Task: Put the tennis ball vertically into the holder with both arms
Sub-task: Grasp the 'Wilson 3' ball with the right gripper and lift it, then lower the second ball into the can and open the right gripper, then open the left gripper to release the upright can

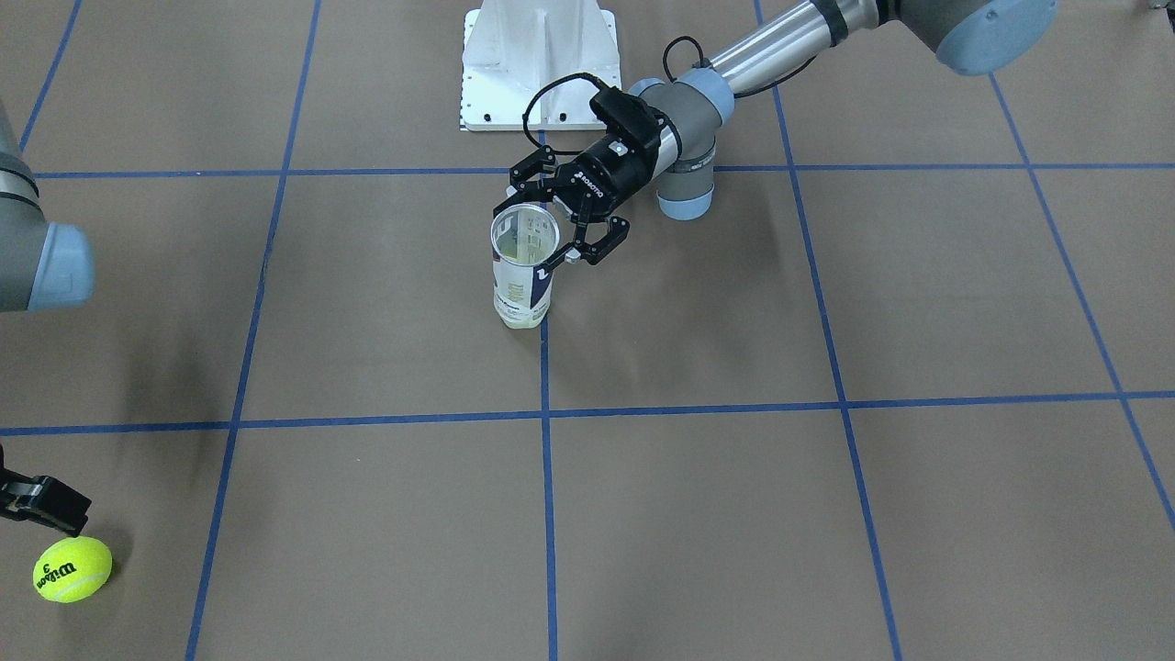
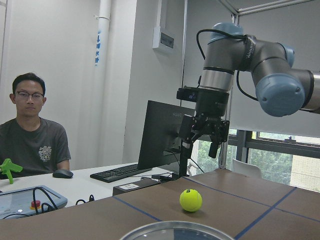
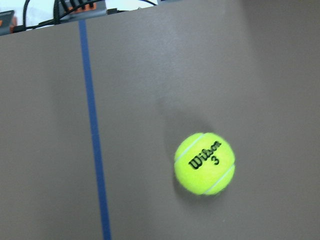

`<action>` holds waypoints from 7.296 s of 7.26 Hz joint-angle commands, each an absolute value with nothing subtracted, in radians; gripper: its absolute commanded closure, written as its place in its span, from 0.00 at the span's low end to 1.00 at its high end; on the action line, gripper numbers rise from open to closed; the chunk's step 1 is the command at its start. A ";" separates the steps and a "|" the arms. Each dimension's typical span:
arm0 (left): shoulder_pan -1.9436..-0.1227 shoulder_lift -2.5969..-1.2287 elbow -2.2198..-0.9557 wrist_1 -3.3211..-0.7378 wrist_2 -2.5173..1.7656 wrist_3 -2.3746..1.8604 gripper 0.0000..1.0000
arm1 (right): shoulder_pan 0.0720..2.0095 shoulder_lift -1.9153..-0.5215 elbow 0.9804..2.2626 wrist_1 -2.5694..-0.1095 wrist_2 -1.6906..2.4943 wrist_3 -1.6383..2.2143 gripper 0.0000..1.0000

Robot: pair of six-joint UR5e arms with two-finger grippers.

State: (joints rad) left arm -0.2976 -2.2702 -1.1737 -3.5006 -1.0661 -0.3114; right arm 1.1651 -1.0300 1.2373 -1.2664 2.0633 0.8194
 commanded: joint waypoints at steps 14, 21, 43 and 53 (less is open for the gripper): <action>-0.298 -2.263 -1.173 -3.501 -1.066 -0.311 0.10 | 1.089 -0.989 0.920 -0.847 1.945 0.951 0.41; -0.296 -2.269 -1.173 -3.496 -1.066 -0.310 0.10 | 1.079 -1.003 1.547 -1.400 2.081 1.150 1.00; -0.276 -2.273 -1.175 -3.493 -1.063 -0.290 0.09 | 0.643 -0.867 1.904 -1.554 1.993 1.726 0.01; -0.296 -1.923 -1.584 -3.493 -1.071 -0.308 0.19 | 0.767 -0.961 1.907 -1.549 2.010 1.536 0.01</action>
State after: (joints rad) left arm -0.2868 -2.0055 -1.5234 -3.4913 -1.0725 -0.3053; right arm 0.7337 -0.9254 1.9078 -1.5521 2.0087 1.6235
